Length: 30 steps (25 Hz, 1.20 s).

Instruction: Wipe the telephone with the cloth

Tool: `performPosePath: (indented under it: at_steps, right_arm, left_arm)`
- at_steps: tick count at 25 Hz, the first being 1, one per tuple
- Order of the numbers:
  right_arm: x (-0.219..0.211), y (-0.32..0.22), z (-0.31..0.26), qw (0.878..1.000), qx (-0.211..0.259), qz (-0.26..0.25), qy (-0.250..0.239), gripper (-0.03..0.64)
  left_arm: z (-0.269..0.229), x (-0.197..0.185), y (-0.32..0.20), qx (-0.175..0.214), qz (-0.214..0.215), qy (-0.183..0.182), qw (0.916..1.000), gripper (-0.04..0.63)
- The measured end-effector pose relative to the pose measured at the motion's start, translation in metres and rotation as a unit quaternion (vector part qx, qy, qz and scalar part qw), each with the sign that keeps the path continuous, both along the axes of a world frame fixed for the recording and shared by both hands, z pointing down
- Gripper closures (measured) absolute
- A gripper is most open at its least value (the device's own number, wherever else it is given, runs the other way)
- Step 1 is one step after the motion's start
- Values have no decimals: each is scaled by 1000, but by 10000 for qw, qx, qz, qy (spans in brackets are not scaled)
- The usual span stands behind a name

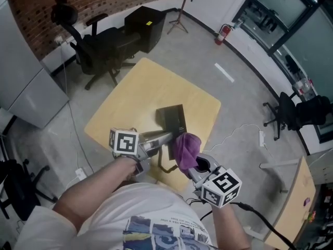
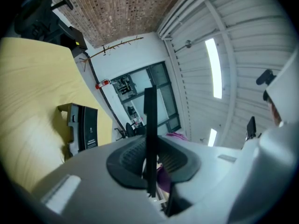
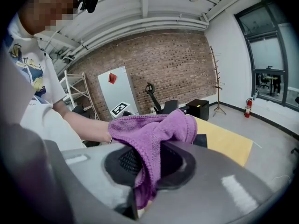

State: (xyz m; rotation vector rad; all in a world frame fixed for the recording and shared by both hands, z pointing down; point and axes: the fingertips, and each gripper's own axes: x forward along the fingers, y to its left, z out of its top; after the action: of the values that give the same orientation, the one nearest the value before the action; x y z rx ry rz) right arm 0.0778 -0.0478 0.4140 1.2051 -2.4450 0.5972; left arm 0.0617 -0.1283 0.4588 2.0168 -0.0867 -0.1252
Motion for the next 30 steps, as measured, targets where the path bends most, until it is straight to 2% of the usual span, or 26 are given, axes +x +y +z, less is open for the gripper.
performPosePath:
  at_steps: [7, 11, 14, 19, 30]
  right_arm:
    - [0, -36, -52, 9979, 645, 27, -6, 572]
    - [-6, -60, -66, 9968, 801, 12, -51, 573]
    - [-10, -66, -62, 9973, 715, -25, -136, 573]
    - [-18, -53, -46, 9984, 531, -134, -141, 574]
    - [-23, 10, -2, 9992, -14, -337, -212, 574]
  left_arm:
    - [7, 6, 14, 126, 210, -156, 9996, 520]
    - [4, 14, 31, 197, 457, -215, 9985, 520]
    - [4, 17, 39, 183, 510, -195, 9983, 520]
    - [3, 8, 30, 79, 314, -102, 9994, 520]
    - [-6, -17, 3, 86, -75, 142, 9998, 520]
